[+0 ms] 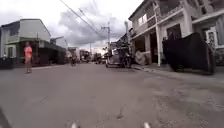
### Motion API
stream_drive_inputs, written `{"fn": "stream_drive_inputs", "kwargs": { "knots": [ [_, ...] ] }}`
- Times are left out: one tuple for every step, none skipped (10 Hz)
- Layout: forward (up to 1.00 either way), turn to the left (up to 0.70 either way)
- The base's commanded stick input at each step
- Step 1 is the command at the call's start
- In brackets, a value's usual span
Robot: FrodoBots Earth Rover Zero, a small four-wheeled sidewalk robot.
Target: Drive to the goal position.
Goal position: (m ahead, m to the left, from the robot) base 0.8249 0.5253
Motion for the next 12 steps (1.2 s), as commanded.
{"fn": "stream_drive_inputs", "kwargs": {
  "knots": [
    [0.7, -0.3],
    [0.7, -0.28],
    [0.7, -0.26],
    [0.7, -0.25],
    [0.7, -0.15],
    [0.7, -0.02],
    [0.7, 0.02],
    [0.7, 0.0],
    [0.7, 0.0],
    [0.7, 0.0],
    [0.7, 0.0],
    [0.7, 0.0]
  ]
}}
